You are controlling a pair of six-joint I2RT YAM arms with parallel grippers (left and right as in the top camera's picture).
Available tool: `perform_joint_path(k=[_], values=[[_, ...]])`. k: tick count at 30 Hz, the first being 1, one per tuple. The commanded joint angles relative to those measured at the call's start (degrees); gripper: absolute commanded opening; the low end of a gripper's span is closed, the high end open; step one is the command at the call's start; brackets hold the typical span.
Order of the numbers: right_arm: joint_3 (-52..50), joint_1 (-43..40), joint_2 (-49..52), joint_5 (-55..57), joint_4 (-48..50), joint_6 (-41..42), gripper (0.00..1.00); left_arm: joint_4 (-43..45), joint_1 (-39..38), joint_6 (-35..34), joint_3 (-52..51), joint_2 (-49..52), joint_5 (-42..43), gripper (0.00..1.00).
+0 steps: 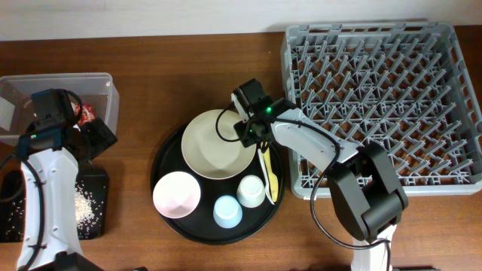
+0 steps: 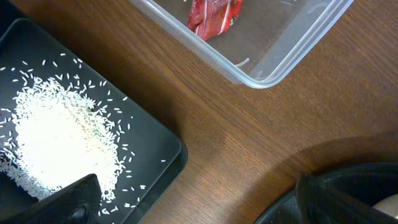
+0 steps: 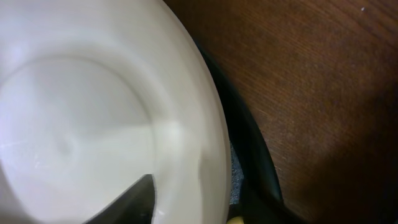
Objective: Sort waste into correct bins and load items into the dishwasher rack
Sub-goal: 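Reach the right gripper to the beige plate and grasp its rim, then lift the beige plate right and stand it in the rack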
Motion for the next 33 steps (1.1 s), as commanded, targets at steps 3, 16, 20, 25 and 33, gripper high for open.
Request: perform_joint_path(k=[3,16,20,25,33], values=[[-0.5,-0.02,0.61,-0.26,0.52,0.57,0.33,0.13,0.04,-0.74,0.48,0.04,0.17,0.99],[-0.61,-0.02,0.61,-0.26,0.13,0.57,0.12,0.13,0.04,-0.74,0.48,0.04,0.17,0.99],[-0.61,-0.02,0.61,-0.28,0.11,0.57,0.1,0.13,0.04,-0.74,0.48,0.04,0.17,0.99],[-0.63,-0.02,0.61,-0.28,-0.9,0.57,0.25,0.13,0.04,-0.74,0.48,0.04,0.17,0.99],[-0.63,-0.02,0.63,-0.28,-1.33,0.59,0.04,0.13,0.04,-0.74,0.48,0.04,0.17,0.99]])
